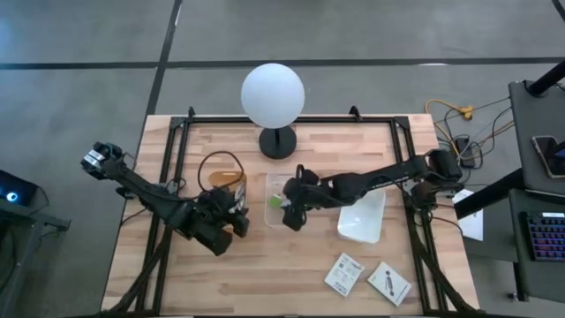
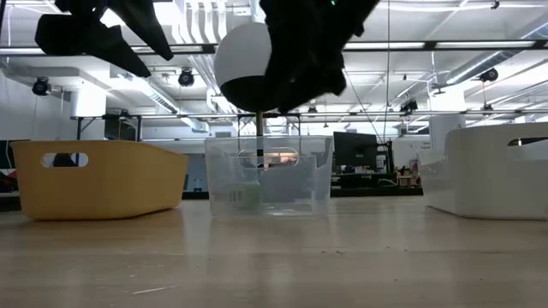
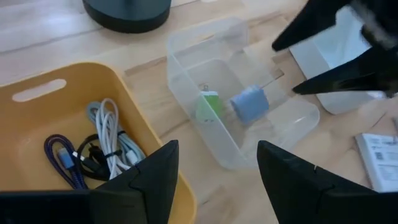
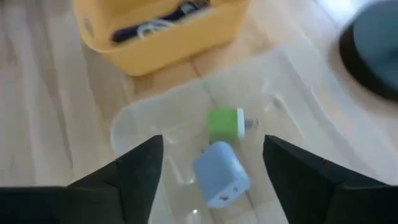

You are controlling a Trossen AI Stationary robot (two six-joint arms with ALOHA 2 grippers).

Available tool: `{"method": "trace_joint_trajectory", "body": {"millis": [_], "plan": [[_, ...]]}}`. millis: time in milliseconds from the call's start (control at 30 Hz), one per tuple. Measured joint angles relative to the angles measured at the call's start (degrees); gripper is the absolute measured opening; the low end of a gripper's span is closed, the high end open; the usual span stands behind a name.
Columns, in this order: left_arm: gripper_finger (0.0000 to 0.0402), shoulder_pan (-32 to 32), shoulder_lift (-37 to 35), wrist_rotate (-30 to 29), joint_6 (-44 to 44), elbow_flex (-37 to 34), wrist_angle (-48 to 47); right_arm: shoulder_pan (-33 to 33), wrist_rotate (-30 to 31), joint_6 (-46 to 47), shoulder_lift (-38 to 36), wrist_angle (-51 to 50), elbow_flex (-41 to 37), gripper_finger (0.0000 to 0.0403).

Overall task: Pick and place items into bin
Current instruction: Put the purple charger adapter into the transparent bin, then put the left card reader box into the white bin

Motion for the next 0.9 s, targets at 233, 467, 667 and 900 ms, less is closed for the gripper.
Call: {"method": "trace_joint_trajectory", "body": {"millis": [233,467,667,900], "plan": [[0.0201,0.0,0.0,0.0,0.4,0.0,0.0,1.4,-5.8,-11.5,-0.7,-12.6,4.8,0.0299],[0.0201,0.0,0.8,3.3,14.4,-0.2,9.4,13.2,-7.1,-16.8,-5.8,-33.8,2.7,0.0291],[0.0201,0.8,2.6,8.6,25.1,-0.3,20.4,26.8,-4.1,-1.5,-11.8,-38.7,-2.1,0.0281],[0.018,3.7,9.2,22.5,45.0,0.0,39.9,40.0,-1.9,19.4,-12.4,-37.4,-3.8,0.0263]]}}
